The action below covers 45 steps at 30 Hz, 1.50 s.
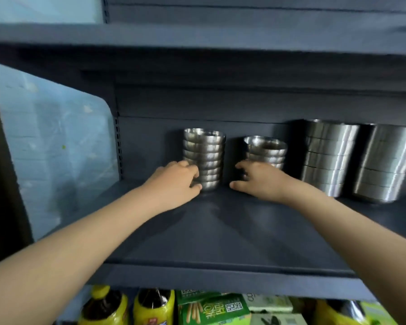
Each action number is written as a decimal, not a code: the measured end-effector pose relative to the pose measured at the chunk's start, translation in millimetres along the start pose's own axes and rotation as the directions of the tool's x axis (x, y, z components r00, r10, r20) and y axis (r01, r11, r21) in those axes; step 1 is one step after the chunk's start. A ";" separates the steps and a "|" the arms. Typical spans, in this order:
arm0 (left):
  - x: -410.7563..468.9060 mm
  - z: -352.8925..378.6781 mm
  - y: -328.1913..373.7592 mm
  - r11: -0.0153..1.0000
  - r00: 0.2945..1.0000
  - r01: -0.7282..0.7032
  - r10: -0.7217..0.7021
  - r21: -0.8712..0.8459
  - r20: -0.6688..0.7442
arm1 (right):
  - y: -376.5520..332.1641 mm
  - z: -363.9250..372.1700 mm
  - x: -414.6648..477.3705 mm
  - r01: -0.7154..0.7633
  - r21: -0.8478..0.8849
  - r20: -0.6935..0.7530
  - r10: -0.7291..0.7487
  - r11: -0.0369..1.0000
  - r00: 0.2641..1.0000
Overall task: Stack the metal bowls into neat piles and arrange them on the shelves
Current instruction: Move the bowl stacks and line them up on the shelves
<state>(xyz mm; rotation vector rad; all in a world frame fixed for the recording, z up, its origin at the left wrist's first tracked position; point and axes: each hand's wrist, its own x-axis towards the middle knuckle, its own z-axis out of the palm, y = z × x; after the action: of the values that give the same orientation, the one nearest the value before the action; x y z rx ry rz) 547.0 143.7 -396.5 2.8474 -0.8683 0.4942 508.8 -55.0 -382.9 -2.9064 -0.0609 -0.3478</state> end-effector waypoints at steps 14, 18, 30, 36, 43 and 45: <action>-95.7 -185.3 89.5 0.993 0.949 -0.007 -0.030 0.116 0.314 | -37.1 -173.8 -150.8 -0.105 -0.083 0.346 0.127 0.991 0.930; -115.6 -223.3 131.5 0.994 0.947 -0.032 -0.004 0.107 0.320 | -26.8 -221.7 -195.5 -0.164 -0.058 0.347 0.174 0.985 0.922; -164.5 -280.1 299.1 1.000 0.982 0.003 -0.003 -0.004 0.190 | 70.8 -318.7 -343.4 -0.175 -0.113 0.245 0.199 0.978 0.949; -186.9 -282.6 422.0 0.999 0.980 -0.020 0.029 -0.049 0.197 | 133.2 -371.5 -418.4 -0.166 -0.176 0.254 0.207 0.970 0.945; -156.4 -309.2 503.7 0.992 0.973 -0.120 0.124 -0.031 0.196 | 194.7 -419.0 -461.5 -0.205 -0.106 0.314 0.228 0.973 0.922; -139.8 -315.4 515.6 0.990 0.971 -0.137 0.139 -0.025 0.193 | 212.6 -428.7 -461.6 -0.230 -0.095 0.296 0.248 0.969 0.923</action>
<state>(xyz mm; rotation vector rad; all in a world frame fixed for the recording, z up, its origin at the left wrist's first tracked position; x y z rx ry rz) 62.5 -143.6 -136.6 2.8736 -1.1037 0.2257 -23.5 -362.1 -129.3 -2.9526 0.2590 0.1467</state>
